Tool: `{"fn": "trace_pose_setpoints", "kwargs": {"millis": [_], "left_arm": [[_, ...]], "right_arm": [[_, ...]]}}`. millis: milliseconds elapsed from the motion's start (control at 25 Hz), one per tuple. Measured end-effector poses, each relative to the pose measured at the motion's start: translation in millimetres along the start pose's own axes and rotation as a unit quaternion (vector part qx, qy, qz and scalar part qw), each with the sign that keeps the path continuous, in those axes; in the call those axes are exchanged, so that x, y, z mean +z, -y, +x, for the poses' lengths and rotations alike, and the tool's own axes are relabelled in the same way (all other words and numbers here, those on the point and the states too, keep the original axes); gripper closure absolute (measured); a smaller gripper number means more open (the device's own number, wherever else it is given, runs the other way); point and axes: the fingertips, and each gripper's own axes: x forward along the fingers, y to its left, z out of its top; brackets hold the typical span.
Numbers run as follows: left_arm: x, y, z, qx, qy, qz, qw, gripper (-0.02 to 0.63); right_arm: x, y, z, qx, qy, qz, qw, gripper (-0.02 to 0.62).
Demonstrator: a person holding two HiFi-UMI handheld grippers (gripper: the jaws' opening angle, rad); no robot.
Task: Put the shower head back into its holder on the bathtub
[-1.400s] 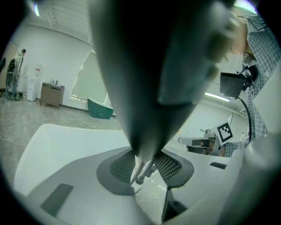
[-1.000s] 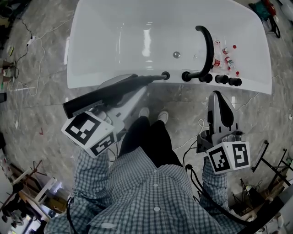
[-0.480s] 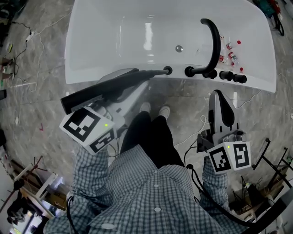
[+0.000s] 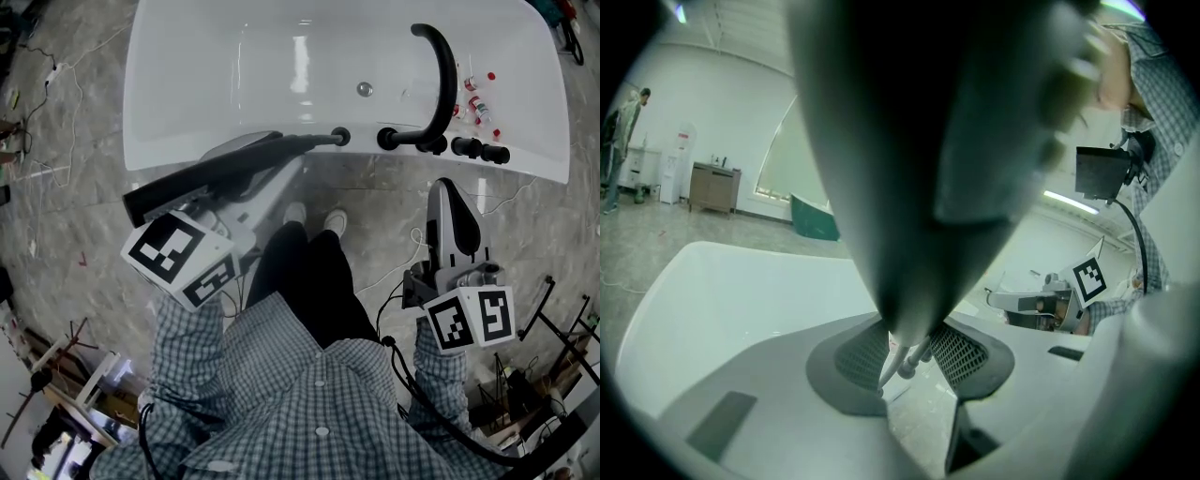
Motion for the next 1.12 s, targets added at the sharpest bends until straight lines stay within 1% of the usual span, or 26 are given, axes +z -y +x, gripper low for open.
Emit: {"fn": "trace_pose_setpoints", "kwargs": {"millis": [400, 560, 760, 960, 1120], "left_arm": [[-15.5, -10.2, 14.4, -0.005, -0.011, 0.003, 0.9999, 0.466], [-14.6, -12.8, 21.2, -0.007, -0.028, 0.028, 0.9992, 0.466], [-21.2, -17.3, 34.6, -0.013, -0.038, 0.029, 0.9988, 0.466], [-29.2, -23.5, 43.2, -0.012, -0.057, 0.049, 0.9971, 0.466], [-35.0, -30.1, 50.7, -0.011, -0.07, 0.054, 0.996, 0.466]], "right_arm": [[-11.2, 4.8, 10.4, 0.0, -0.008, 0.001, 1.0, 0.577], [-14.3, 5.1, 14.1, -0.001, -0.012, 0.002, 1.0, 0.577], [-19.1, 12.1, 22.1, -0.003, -0.016, 0.006, 1.0, 0.577], [-24.4, 15.7, 28.7, -0.003, -0.019, 0.01, 1.0, 0.577], [-30.4, 17.7, 35.0, -0.002, -0.022, 0.011, 1.0, 0.577]]}}
